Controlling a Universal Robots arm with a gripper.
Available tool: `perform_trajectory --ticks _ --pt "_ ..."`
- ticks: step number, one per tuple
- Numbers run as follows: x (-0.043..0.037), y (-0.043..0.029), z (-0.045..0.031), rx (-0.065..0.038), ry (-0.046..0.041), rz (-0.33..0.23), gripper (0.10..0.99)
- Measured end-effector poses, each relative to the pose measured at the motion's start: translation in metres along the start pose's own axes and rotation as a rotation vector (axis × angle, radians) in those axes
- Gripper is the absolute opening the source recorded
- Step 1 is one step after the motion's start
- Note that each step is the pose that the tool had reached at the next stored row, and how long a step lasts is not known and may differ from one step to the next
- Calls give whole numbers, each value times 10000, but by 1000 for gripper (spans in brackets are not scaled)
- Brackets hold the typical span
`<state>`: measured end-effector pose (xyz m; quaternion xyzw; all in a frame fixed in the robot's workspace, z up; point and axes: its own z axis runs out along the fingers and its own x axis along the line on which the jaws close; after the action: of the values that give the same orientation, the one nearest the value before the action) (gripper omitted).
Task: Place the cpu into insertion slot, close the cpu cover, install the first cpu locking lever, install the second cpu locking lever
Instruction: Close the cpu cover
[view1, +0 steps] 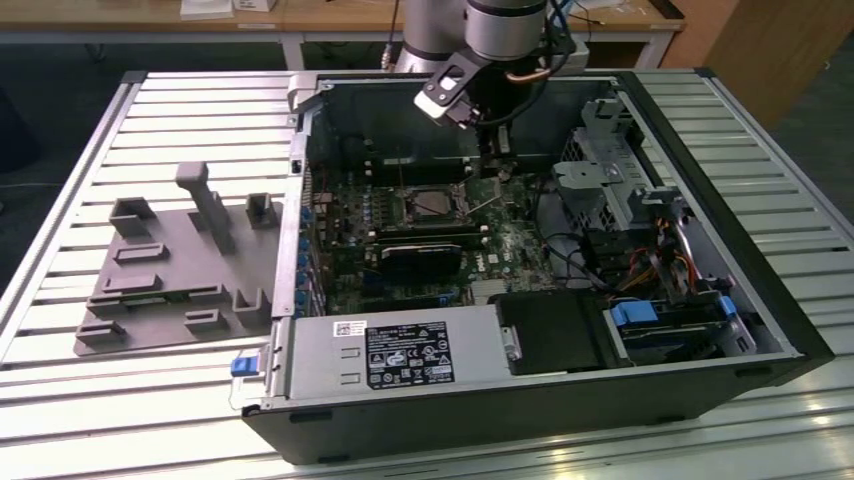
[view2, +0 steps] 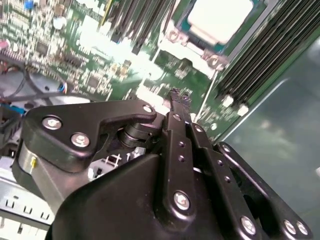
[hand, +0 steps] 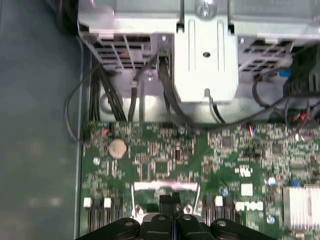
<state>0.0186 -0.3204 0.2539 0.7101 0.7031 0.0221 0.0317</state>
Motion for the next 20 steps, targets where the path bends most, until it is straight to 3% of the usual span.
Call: perform_trajectory --ticks 12,20 --pt "4 359 40 20 0 0 102" --pt "6 401 176 114 -1 -2 102"
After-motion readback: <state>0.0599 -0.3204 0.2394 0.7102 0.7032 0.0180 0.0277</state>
